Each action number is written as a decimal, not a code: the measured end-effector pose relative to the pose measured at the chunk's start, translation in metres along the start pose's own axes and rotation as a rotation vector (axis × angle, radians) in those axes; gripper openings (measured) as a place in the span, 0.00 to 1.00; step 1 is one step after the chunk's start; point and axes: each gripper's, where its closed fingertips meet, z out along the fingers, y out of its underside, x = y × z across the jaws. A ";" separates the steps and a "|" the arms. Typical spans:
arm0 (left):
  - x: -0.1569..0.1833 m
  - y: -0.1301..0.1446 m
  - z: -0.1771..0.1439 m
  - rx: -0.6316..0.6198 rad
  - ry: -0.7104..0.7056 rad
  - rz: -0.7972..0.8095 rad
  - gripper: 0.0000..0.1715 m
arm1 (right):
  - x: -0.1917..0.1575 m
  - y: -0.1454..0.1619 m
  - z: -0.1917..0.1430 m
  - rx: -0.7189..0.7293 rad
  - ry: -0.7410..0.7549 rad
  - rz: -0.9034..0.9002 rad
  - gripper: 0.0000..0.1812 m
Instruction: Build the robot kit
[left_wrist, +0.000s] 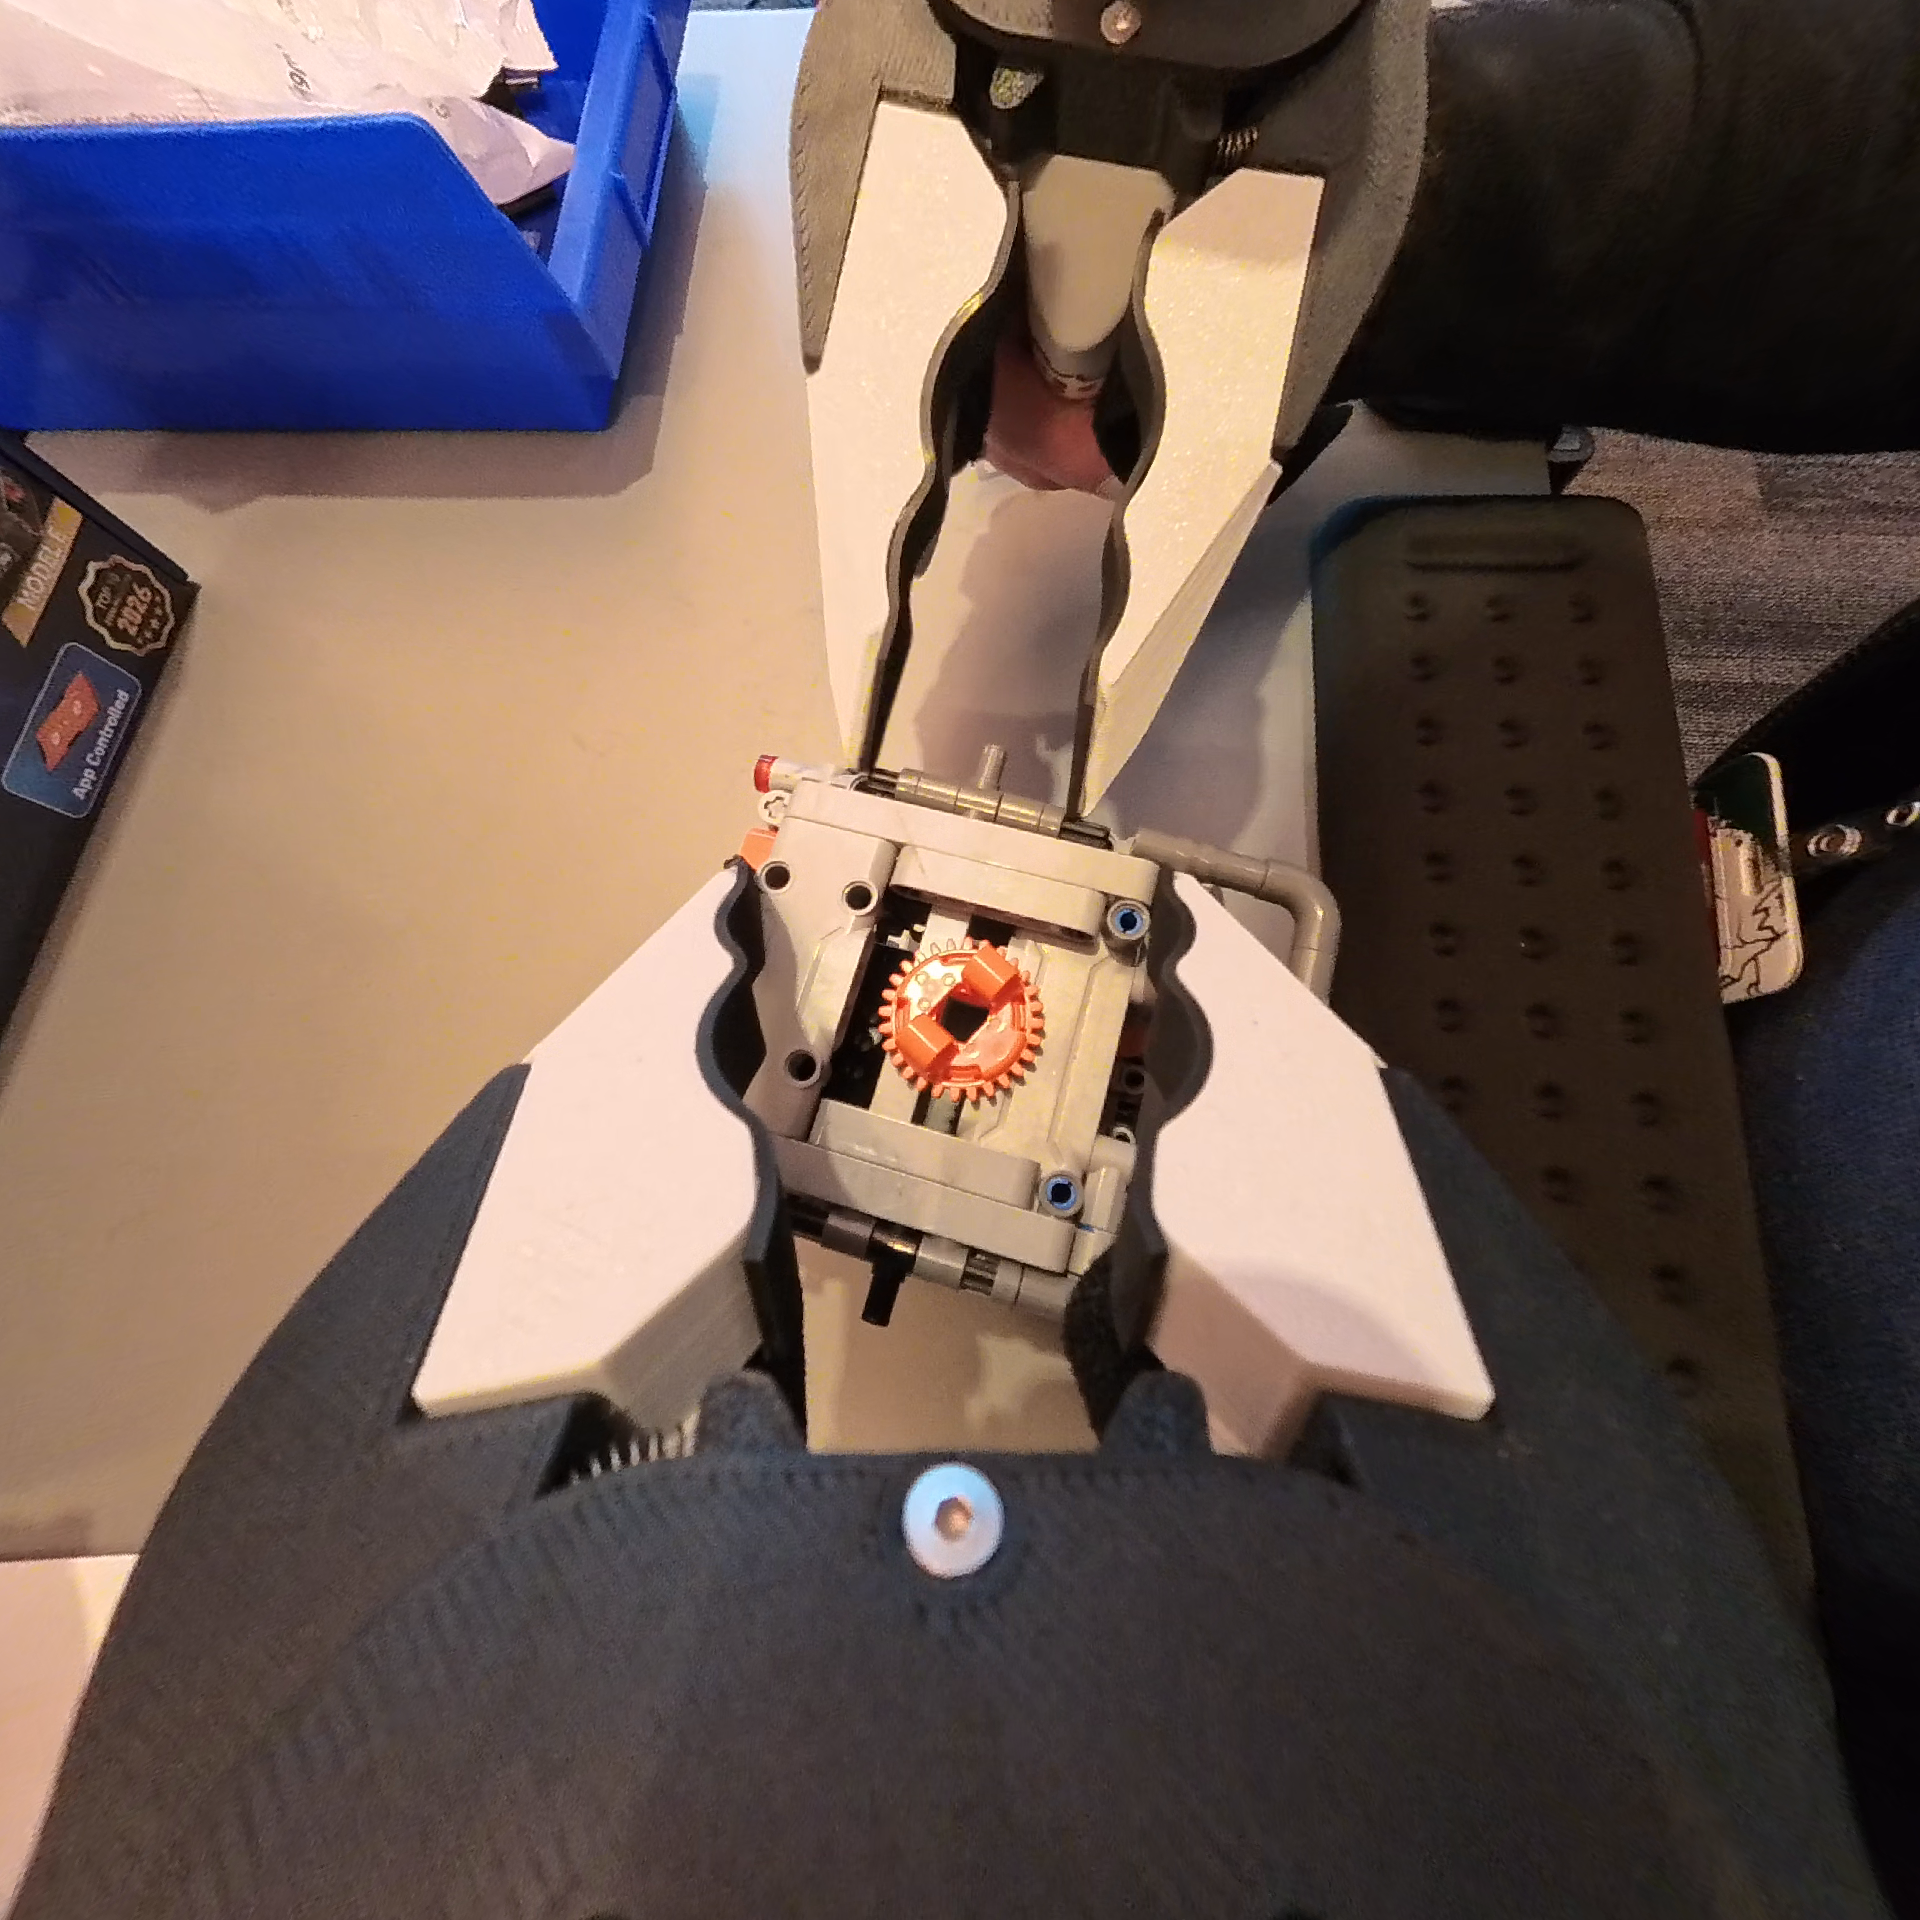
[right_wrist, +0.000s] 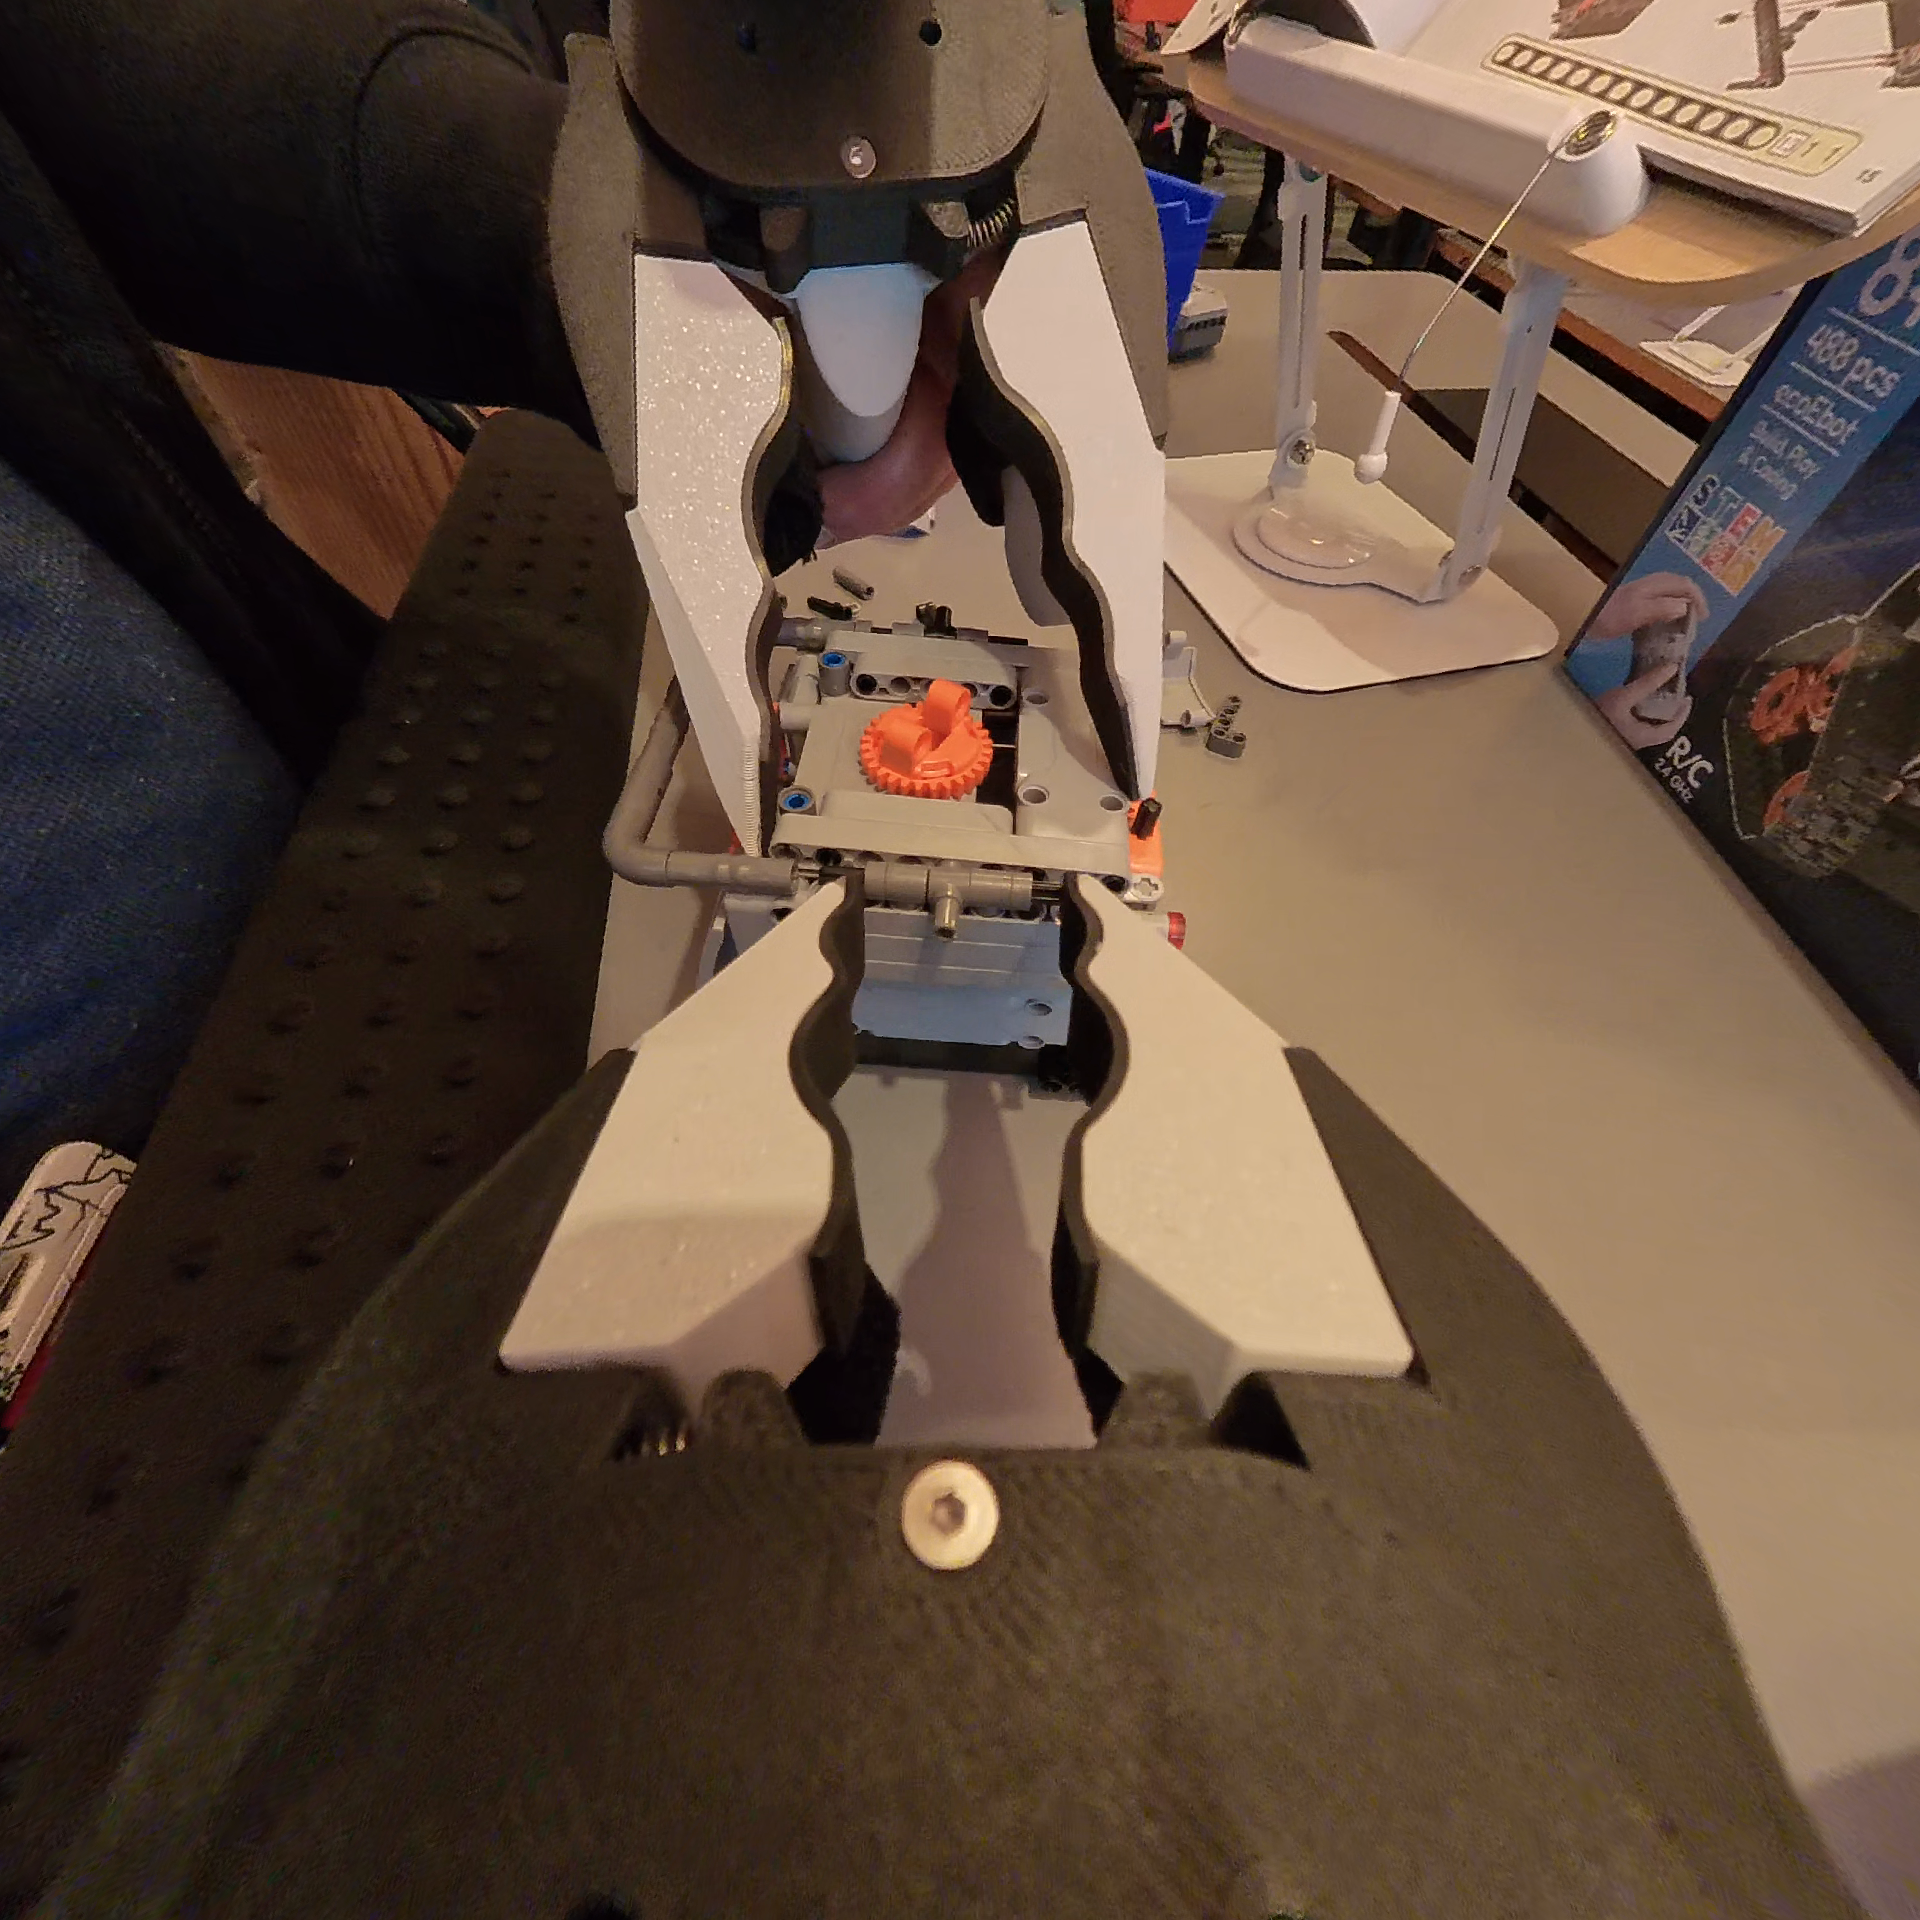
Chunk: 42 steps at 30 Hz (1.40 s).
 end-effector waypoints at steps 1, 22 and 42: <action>0.000 0.000 0.000 0.000 0.000 0.001 0.43 | 0.000 0.000 0.000 0.000 -0.006 0.005 0.19; 0.003 0.001 -0.001 0.017 0.005 0.007 0.43 | -0.001 -0.001 0.001 0.036 -0.090 0.088 0.08; 0.001 0.000 0.000 -0.016 -0.015 -0.005 0.43 | -0.030 0.003 -0.016 0.022 -0.021 0.336 0.14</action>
